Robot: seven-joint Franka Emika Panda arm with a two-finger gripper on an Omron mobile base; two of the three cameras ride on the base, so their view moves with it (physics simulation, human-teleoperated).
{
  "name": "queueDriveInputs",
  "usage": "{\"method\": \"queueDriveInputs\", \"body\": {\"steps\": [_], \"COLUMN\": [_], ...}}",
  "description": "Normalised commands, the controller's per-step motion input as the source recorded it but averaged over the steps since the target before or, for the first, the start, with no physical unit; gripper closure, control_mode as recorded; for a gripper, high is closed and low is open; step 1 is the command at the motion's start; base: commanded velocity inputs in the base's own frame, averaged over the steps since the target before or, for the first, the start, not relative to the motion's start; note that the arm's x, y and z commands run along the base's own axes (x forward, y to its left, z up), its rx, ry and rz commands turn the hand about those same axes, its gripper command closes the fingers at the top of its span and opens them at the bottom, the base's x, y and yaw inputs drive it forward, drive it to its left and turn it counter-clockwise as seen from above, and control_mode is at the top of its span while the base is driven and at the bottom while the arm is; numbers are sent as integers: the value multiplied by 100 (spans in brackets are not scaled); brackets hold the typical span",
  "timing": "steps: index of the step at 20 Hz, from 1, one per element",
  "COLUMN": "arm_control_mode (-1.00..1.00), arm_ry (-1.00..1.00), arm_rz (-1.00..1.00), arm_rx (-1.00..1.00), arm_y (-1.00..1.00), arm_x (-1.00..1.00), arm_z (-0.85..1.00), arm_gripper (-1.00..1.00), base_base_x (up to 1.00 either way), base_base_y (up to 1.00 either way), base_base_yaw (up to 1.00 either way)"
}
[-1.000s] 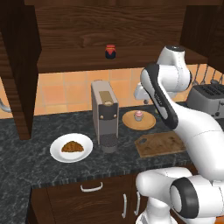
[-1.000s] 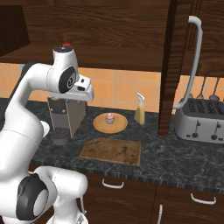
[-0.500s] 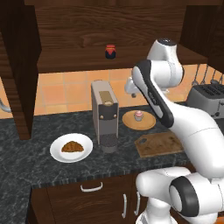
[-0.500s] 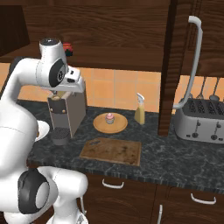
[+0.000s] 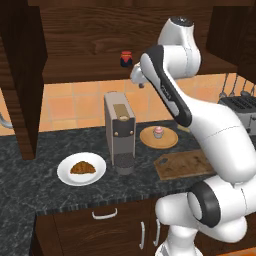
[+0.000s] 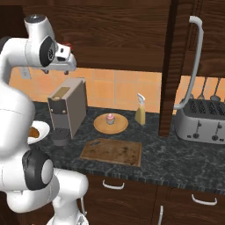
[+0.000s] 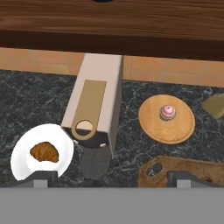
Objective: From the different types of pastries on the counter, select a croissant and place it on the cutting board. Then retrieve a jar of jam from the cabinet and place it alongside the croissant on the cutting board.
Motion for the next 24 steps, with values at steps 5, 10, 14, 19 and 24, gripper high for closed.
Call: {"method": "queueDriveInputs", "body": {"steps": [5, 10, 14, 19, 24], "arm_control_mode": [-100, -100, -100, -100, -100], "arm_ry": [-20, -16, -6, -2, -4], "arm_rz": [0, 0, 0, 1, 0], "arm_rx": [-1, 0, 0, 0, 0], "arm_y": [12, 0, 8, 15, 7], "arm_x": [-17, -10, 14, 41, 24], "arm_z": [52, 27, 19, 8, 13], "arm_gripper": [-100, -100, -100, -100, -100], "base_base_x": [0, 0, 0, 0, 0], "base_base_y": [0, 0, 0, 0, 0], "base_base_yaw": [0, 0, 0, 0, 0]}}
